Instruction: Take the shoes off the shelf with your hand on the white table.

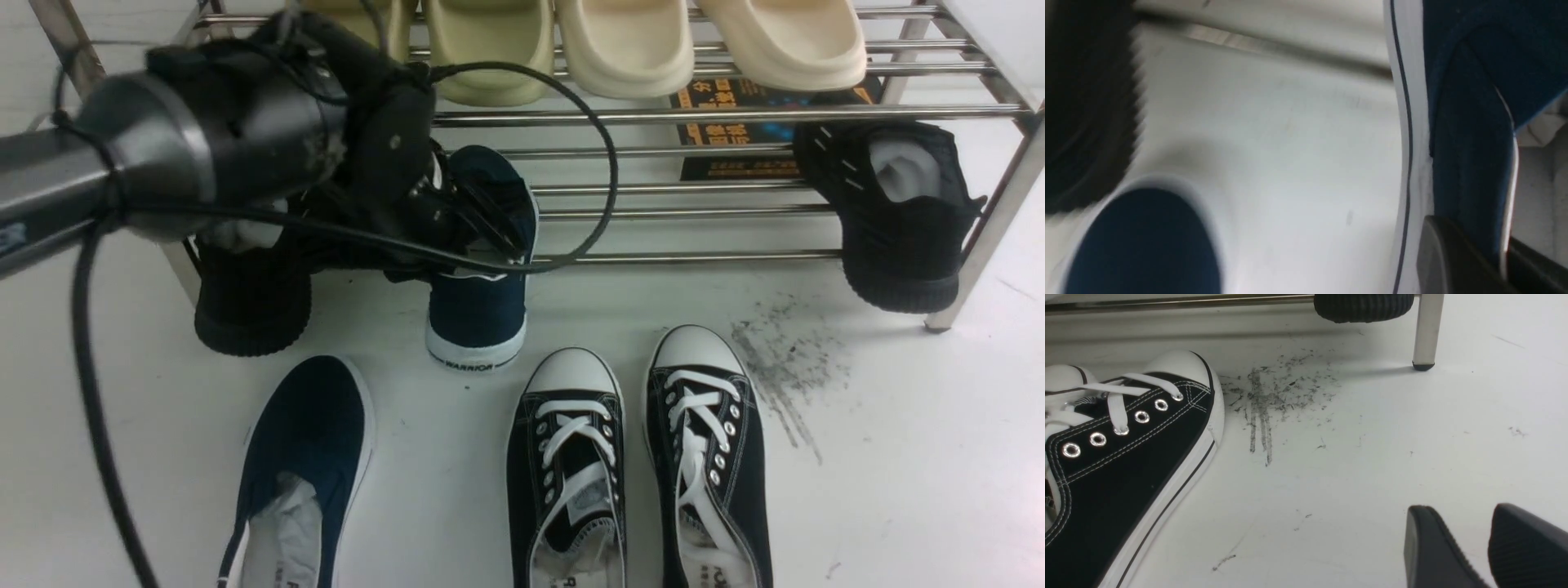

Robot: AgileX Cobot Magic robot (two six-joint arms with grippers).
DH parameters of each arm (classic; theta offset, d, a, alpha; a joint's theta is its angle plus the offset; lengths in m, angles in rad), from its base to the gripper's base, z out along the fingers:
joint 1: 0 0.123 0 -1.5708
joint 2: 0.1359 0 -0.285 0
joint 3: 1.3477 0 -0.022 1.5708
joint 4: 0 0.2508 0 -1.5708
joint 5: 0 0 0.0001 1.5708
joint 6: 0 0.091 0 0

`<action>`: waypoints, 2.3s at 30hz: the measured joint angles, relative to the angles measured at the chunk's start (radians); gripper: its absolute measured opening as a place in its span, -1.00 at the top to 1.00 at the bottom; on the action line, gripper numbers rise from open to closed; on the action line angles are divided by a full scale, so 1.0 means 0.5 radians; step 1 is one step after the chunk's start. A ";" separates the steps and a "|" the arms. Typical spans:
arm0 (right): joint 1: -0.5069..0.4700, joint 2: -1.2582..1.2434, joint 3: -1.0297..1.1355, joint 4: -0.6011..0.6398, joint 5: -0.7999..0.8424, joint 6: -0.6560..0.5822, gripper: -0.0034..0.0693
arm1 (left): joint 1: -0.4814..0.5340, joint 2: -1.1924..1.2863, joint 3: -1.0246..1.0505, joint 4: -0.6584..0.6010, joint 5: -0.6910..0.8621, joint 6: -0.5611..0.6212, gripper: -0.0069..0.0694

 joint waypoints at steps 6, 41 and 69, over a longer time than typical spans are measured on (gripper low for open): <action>0.000 0.000 0.000 0.000 0.000 0.000 0.25 | -0.029 -0.308 0.108 -0.080 0.236 0.171 0.75; 0.000 0.000 0.000 0.000 0.000 0.000 0.25 | -0.416 -0.608 1.267 0.268 -0.416 -0.687 0.53; 0.000 0.000 0.000 0.000 0.000 0.000 0.25 | -0.419 -1.824 1.052 0.225 0.747 0.175 0.71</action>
